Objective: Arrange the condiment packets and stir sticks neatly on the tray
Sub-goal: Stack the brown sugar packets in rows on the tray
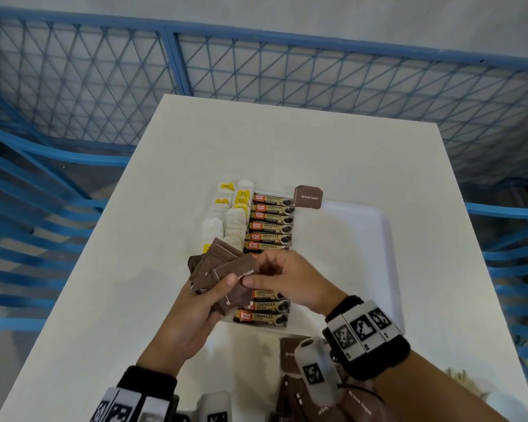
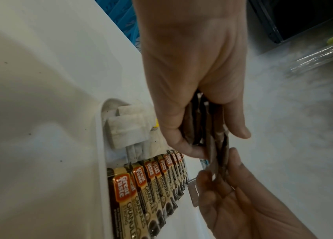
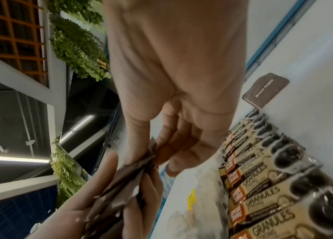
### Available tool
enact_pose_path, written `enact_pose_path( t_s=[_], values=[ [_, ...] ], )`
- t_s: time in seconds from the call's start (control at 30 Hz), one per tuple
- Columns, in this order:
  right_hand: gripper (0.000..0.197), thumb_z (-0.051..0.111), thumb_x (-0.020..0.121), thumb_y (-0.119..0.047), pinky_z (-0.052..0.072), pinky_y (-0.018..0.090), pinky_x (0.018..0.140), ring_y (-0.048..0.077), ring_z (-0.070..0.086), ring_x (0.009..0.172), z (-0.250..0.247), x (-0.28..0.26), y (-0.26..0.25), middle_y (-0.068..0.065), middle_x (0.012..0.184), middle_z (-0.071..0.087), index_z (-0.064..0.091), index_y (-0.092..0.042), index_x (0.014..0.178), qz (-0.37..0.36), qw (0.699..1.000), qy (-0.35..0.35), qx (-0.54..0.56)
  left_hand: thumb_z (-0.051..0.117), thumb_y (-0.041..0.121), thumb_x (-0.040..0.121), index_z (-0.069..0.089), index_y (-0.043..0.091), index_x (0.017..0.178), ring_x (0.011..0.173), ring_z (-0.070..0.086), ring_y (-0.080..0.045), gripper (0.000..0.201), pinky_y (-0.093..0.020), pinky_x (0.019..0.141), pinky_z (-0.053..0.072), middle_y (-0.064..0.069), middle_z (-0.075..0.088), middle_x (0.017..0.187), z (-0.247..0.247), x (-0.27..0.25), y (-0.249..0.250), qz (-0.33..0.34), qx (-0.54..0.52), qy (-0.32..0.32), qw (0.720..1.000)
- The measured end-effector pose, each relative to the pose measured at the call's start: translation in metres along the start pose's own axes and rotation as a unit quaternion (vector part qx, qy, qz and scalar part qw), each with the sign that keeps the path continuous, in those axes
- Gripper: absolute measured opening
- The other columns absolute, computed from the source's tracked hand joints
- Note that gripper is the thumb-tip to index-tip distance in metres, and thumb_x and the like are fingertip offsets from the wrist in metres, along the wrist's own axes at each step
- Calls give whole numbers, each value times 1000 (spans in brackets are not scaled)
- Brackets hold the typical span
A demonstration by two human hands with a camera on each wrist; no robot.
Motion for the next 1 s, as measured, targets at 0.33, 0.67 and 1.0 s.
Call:
enact_pose_path(
  t_s=[0.33, 0.67, 1.0],
  values=[
    [18, 52, 92, -7, 49, 14, 64, 3, 57, 66, -14, -6, 6, -10, 71, 65, 66, -18, 94, 0, 996, 14, 88, 95, 30, 30, 75, 20, 88, 83, 72, -18, 63, -23, 57, 55, -8, 74, 94, -2, 3, -2, -13, -19, -3, 1000],
    [20, 66, 81, 2, 45, 16, 55, -2, 57, 50, -132, 12, 36, 2, 72, 63, 57, -16, 77, 39, 946, 319, 39, 58, -2, 82, 64, 12, 105, 83, 72, -17, 27, -24, 60, 57, -8, 74, 93, -6, 11, -9, -40, -1, 46, 998],
    [21, 74, 76, -9, 47, 24, 63, 12, 55, 61, -193, 43, 59, 1, 72, 63, 59, -23, 70, 84, 898, 428, -55, 74, 7, 73, 65, 13, 106, 87, 70, -19, 35, -25, 61, 56, -11, 72, 99, -7, 15, -11, -40, 3, 51, 998]
  ],
)
Point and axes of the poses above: each hand's wrist, its own x-axis towards the middle knuckle, its own z-axis out of the palm, y = z × x, the point moved 2 cm from there along x, towards the middle knuckle
